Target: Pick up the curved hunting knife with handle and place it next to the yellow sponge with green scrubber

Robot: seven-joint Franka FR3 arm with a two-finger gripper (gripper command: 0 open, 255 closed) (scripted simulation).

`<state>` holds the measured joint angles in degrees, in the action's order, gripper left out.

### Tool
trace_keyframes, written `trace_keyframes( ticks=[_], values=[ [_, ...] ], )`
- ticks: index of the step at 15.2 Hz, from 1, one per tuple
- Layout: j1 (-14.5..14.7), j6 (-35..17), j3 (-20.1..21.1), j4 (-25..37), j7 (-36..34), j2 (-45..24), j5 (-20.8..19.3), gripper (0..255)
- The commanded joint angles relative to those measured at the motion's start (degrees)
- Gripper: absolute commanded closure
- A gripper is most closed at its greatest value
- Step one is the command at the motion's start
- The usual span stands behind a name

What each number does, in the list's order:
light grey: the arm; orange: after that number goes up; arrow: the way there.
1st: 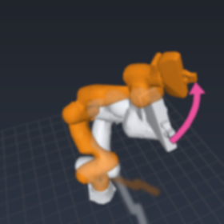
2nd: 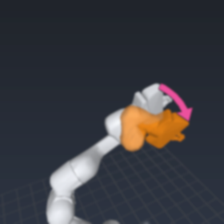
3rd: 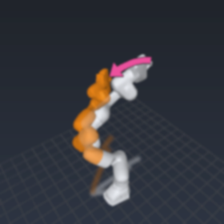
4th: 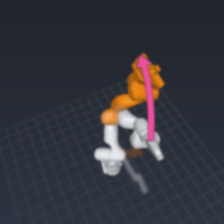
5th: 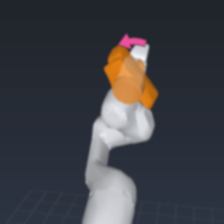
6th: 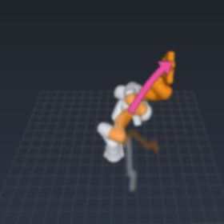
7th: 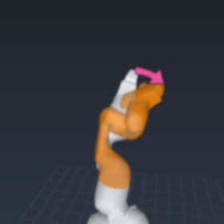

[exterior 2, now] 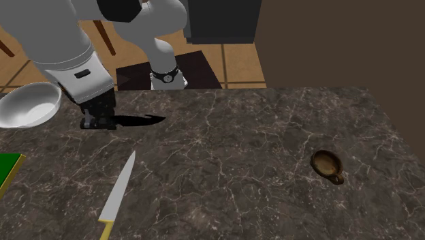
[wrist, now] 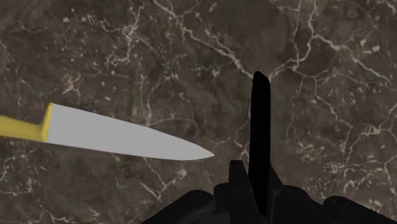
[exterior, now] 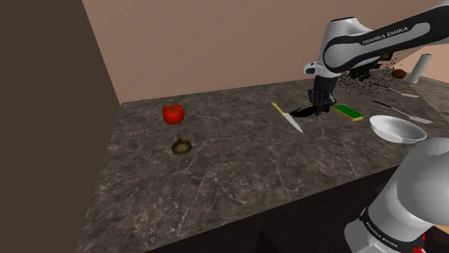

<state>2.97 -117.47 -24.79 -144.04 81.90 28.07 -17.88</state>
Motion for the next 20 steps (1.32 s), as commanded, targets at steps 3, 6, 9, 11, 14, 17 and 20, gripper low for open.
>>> trace_keyframes(
  ticks=[3,6,9,11,14,17,20],
  values=[
    [-2.47,-0.29,-4.81,1.59,6.27,-0.71,-1.95,255],
    [-3.69,-0.84,-8.51,3.64,10.91,-2.39,-2.67,255],
    [-4.47,-1.50,-12.38,6.24,15.76,-4.73,-2.76,255],
    [-4.73,-1.99,-15.08,8.26,19.16,-6.66,-2.37,255],
    [-4.74,-2.78,-19.34,11.72,24.59,-10.17,-0.93,255],
    [-4.35,-3.56,-23.89,15.67,30.67,-14.61,1.85,255],
    [-3.86,-4.21,-28.65,20.14,37.76,-20.33,6.58,255]
  ],
)
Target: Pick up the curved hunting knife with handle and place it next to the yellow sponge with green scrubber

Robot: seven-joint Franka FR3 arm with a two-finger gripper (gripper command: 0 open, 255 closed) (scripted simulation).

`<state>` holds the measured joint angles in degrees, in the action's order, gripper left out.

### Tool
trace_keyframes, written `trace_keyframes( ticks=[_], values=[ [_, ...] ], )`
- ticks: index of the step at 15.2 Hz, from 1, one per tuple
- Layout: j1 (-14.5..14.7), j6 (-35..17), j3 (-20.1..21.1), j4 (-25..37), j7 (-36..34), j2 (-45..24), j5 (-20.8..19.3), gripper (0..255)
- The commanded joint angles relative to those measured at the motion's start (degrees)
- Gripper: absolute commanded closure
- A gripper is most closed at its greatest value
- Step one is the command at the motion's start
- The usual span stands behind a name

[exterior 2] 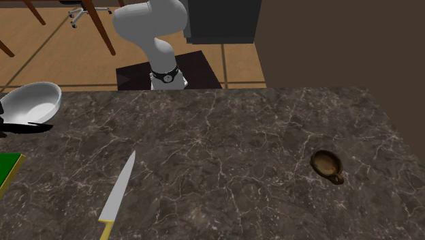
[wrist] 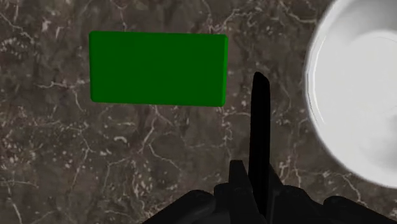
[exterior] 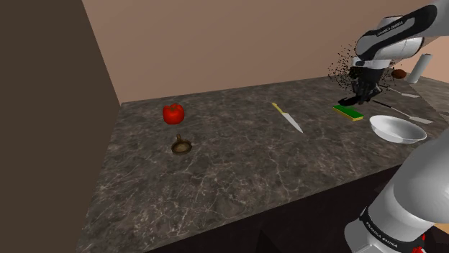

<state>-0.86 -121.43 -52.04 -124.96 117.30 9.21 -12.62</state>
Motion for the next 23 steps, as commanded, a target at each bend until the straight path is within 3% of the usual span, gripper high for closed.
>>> trace_keyframes(
  ticks=[1,4,6,11,17,23],
  values=[
    [0.02,-0.39,-2.94,2.68,5.05,-3.77,3.48,255],
    [-1.34,-0.20,-6.46,8.02,14.08,-11.97,11.81,255],
    [-4.21,0.72,-7.10,12.08,20.20,-17.98,18.03,255],
    [-16.36,5.03,-3.44,23.97,31.23,-30.68,29.51,255],
    [-32.49,12.63,2.19,42.98,38.25,-44.22,38.04,255],
    [-32.34,8.79,3.05,39.92,38.96,-45.37,39.10,255]
  ],
)
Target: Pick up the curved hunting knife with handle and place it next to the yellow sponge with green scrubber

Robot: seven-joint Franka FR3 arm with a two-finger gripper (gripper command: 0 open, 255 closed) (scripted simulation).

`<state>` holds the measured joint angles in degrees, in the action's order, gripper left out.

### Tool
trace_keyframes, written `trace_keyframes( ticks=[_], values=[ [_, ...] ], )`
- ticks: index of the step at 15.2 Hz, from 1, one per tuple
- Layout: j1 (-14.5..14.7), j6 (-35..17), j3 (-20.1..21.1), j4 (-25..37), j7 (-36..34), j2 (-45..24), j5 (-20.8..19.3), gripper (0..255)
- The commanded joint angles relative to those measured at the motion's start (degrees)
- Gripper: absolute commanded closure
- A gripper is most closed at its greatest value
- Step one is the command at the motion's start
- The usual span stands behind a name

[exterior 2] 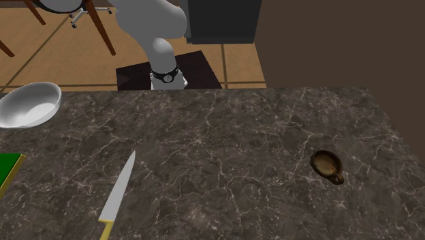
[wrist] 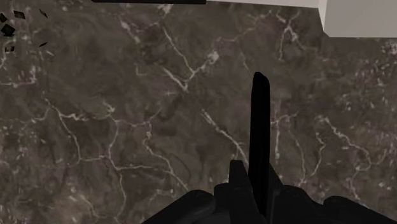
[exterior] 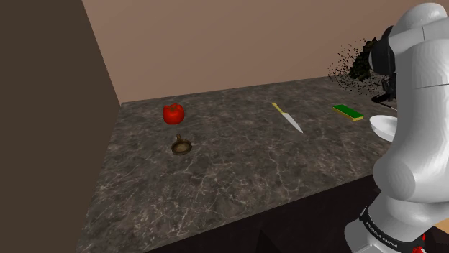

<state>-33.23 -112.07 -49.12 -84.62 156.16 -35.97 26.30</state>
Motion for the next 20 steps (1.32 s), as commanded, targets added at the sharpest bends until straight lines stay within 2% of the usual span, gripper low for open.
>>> trace_keyframes(
  ticks=[1,14,20],
  values=[
    [0.03,-1.19,0.28,-0.87,0.23,-0.42,0.39,255],
    [-0.75,-8.57,2.86,-5.21,2.07,-4.26,3.65,255],
    [-0.81,-8.87,2.99,-5.34,2.15,-4.45,3.81,255]
  ],
)
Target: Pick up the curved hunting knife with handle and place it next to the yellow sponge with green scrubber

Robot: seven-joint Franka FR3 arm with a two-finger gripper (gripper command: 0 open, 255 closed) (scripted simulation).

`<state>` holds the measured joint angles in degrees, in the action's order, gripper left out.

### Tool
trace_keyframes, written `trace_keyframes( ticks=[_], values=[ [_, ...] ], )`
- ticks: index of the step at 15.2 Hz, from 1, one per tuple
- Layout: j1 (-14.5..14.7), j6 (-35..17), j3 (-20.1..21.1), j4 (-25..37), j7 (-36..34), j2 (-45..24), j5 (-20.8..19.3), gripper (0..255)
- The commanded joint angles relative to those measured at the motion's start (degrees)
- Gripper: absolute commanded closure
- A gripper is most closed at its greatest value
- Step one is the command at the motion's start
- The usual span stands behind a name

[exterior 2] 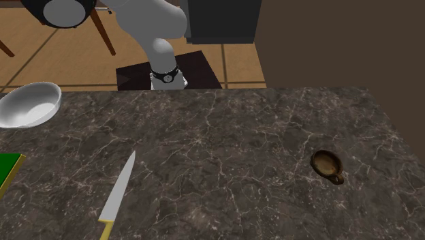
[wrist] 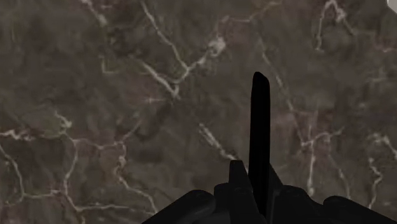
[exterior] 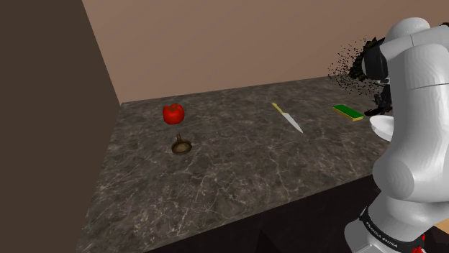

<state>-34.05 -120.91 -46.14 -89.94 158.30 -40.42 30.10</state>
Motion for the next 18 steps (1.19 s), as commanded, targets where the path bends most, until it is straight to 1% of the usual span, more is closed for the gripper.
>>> trace_keyframes(
  ticks=[1,2,3,8,12,18],
  values=[
    [0.00,-0.02,0.00,-0.02,0.00,0.00,0.01,255],
    [0.00,-0.02,0.00,-0.02,0.00,0.00,0.01,255],
    [0.00,-0.02,0.00,-0.02,0.00,0.00,0.01,0],
    [0.00,-0.02,0.00,-0.02,0.00,0.00,0.01,0],
    [1.45,4.81,-2.25,1.80,-1.52,3.55,-2.69,0],
    [1.45,4.81,-2.25,1.80,-1.51,3.55,-2.69,0]
  ],
)
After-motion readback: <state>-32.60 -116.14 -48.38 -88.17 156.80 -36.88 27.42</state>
